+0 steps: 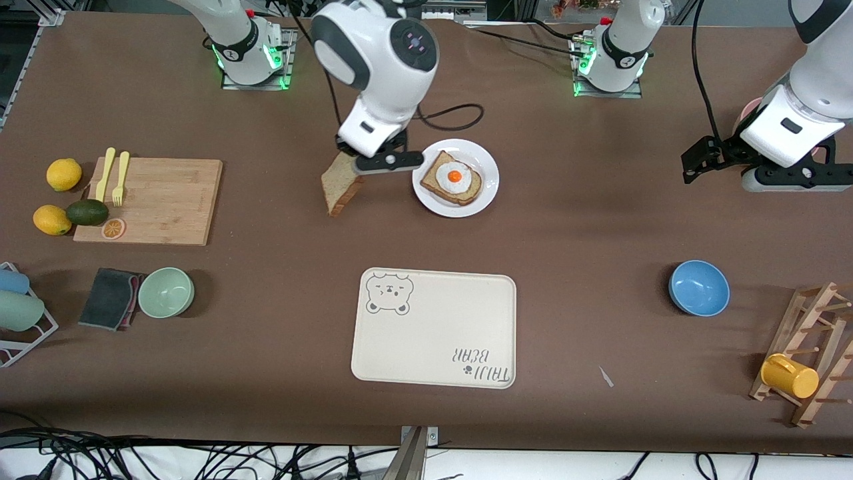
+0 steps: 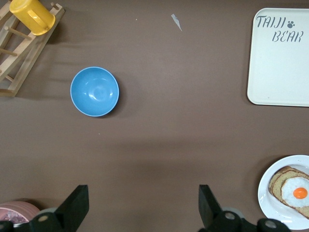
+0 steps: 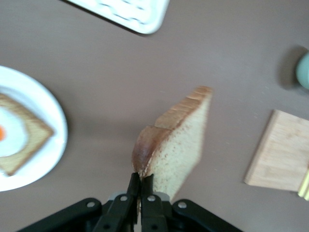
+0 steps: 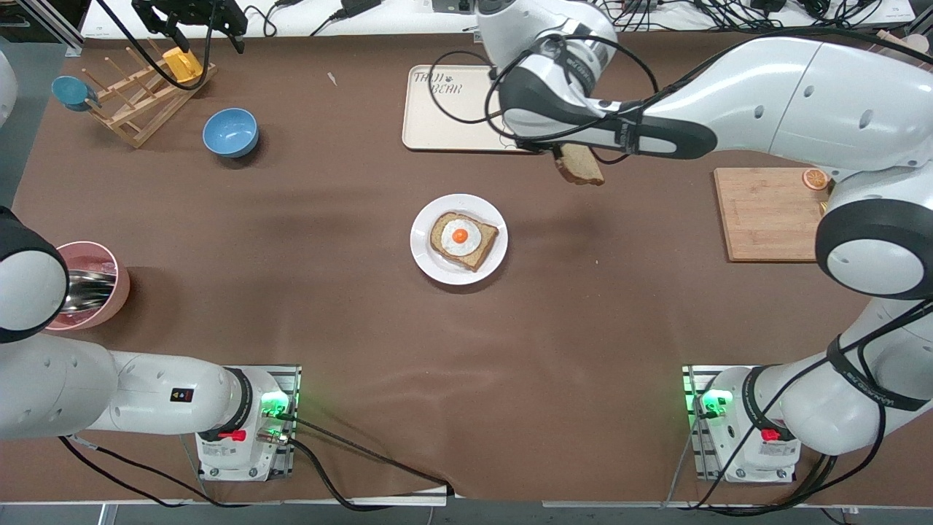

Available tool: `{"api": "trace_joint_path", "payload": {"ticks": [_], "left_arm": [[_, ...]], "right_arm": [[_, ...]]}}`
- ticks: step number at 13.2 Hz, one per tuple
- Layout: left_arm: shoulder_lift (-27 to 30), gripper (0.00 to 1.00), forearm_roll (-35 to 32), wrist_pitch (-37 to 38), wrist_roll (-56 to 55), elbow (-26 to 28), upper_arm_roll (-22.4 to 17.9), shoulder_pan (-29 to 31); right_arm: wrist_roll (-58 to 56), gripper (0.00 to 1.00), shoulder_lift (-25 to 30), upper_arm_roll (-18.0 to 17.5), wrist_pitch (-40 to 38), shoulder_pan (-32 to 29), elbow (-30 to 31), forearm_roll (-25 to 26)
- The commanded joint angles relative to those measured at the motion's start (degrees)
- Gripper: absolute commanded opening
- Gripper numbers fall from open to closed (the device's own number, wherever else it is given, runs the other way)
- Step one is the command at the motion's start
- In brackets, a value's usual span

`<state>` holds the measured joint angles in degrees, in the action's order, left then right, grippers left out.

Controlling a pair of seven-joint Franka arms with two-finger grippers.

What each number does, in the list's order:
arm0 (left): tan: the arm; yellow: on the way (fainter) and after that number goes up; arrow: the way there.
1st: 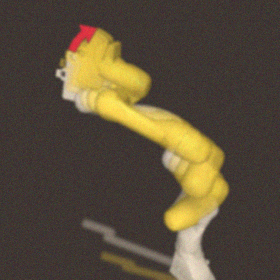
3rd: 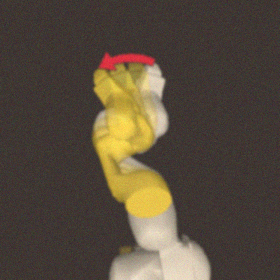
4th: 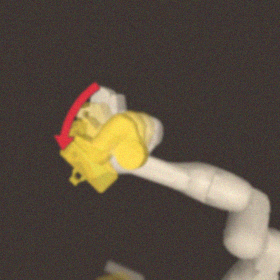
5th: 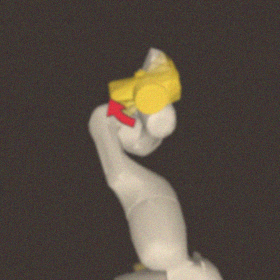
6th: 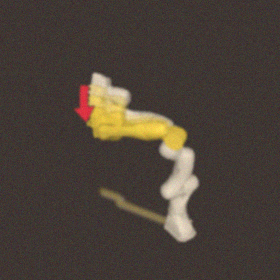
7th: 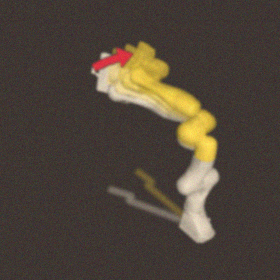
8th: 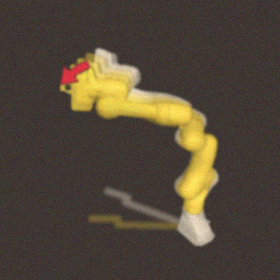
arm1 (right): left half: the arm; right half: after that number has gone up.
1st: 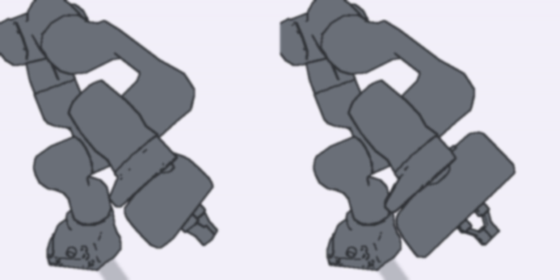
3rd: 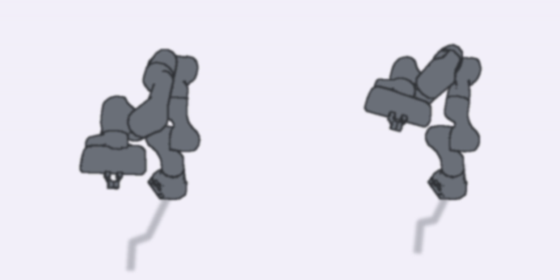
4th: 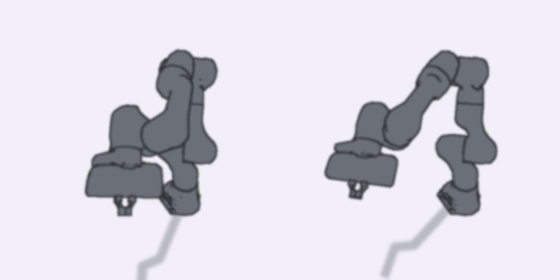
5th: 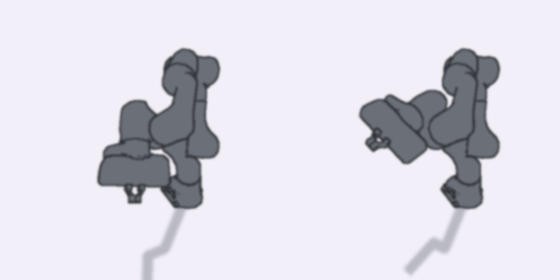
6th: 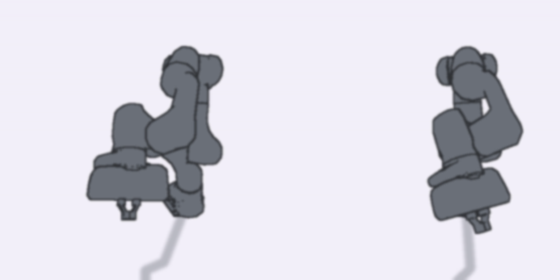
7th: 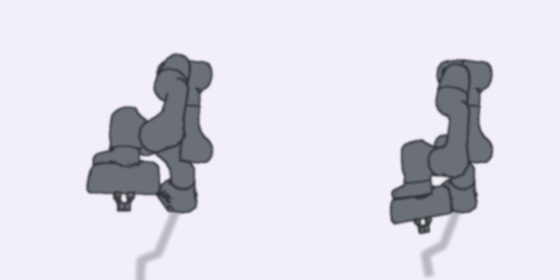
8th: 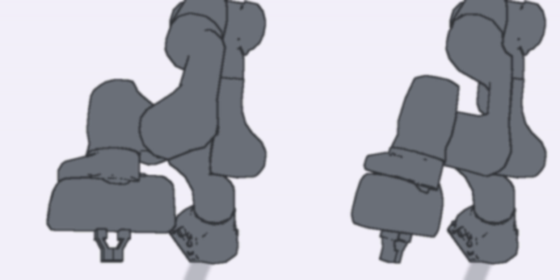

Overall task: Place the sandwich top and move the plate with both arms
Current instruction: 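Carry the bread slice with the right gripper onto the egg toast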

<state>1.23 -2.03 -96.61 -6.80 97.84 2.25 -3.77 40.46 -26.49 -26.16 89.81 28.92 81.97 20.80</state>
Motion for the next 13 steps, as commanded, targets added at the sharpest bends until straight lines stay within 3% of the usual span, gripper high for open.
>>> {"api": "trace_joint_path", "payload": {"ticks": [1, 5, 8, 13], "left_arm": [[0.9, 1.0, 1.6, 0.5, 1.5, 0.4, -0.1, 0.3], [0.9, 1.0, 1.6, 0.5, 1.5, 0.4, -0.1, 0.3], [0.9, 1.0, 1.6, 0.5, 1.5, 0.4, -0.1, 0.3], [0.9, 1.0, 1.6, 0.5, 1.6, 0.4, -0.1, 0.5]], "right_arm": [[4.0, 0.0, -9.2, 0.6, -1.7, 5.3, -13.5, -0.6], [15.5, 0.0, -19.0, 0.1, 3.6, 10.9, -23.8, -0.9], [20.6, 0.0, -21.0, 0.4, 9.3, 11.4, -23.8, -5.6], [22.0, 0.0, -22.0, 0.7, 8.0, 11.4, -23.5, -7.4]]}}
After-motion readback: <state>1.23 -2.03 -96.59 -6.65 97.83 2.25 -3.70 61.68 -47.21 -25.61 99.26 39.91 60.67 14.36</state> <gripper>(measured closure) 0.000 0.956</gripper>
